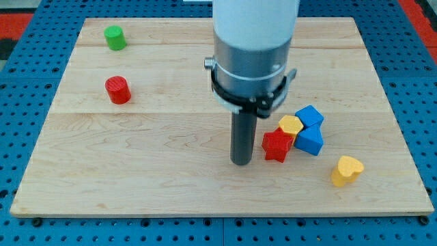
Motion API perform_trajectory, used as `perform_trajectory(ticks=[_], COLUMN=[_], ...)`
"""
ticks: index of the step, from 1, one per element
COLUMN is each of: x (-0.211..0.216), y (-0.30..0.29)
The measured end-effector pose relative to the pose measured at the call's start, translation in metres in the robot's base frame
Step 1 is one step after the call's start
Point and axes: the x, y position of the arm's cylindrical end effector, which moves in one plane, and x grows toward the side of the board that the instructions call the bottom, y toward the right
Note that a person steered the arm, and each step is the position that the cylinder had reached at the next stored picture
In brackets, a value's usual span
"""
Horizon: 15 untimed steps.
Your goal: Move the red circle diagonally to the top left of the yellow hexagon
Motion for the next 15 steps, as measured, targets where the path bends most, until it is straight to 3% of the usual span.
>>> perform_trajectory(ticks=[1,3,4,5,6,8,10,11,13,14,15], x=[-0.001,-0.086,-0.138,-0.169,-0.168,-0.143,-0.113,-0.122,-0.134,-0.134,-0.134], y=[-0.069,-0.264,-0.297,-0.287,-0.230,-0.222,-0.159,-0.107,-0.089,-0.031,-0.007])
